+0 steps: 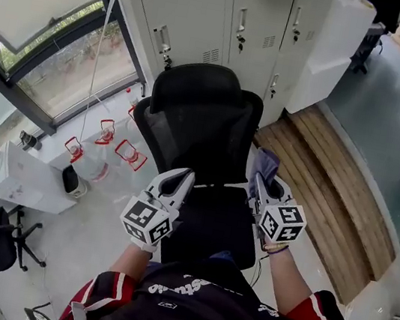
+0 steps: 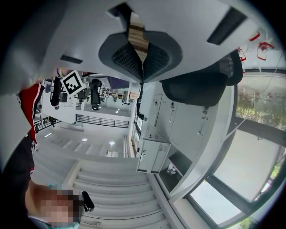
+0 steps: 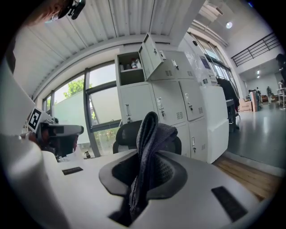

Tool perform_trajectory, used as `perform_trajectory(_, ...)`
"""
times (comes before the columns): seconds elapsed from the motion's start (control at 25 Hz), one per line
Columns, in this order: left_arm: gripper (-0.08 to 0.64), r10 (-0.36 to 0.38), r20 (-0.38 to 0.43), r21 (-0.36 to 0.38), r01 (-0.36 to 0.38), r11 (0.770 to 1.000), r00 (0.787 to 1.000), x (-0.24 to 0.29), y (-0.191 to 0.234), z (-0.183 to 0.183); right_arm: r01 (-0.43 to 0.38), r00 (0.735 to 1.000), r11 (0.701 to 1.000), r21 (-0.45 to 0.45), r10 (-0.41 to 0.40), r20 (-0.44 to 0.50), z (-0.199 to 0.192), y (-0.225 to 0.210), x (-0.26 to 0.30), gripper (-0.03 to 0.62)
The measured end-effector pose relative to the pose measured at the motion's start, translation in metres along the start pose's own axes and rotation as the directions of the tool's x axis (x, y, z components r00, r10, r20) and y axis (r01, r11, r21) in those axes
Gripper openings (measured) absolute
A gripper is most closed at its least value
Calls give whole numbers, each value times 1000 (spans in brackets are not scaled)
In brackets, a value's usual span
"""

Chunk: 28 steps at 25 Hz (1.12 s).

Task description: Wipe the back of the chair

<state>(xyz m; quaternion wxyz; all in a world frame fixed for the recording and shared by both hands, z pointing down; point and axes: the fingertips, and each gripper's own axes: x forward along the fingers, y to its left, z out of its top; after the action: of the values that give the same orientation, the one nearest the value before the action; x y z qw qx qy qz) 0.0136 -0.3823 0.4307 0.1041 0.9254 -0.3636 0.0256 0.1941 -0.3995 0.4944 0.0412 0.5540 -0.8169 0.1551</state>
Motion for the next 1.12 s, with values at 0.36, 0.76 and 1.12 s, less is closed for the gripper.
perform_trajectory(0.36,25,9,-13,-12,-9,1000,1000,32,44,-10,143,989,989,-35,-144,-21,-25,-72,77,61)
perform_trajectory(0.76,25,7,-24,19,-7,1000,1000,66,106,-20,252,968,966,-62,-251,25,-42,-136,174,60)
perform_trajectory(1.12,25,71,-3,-35,-71,997,997,68,144,-23,314,947,946,-82,-318,-45,-73,-181,240,58)
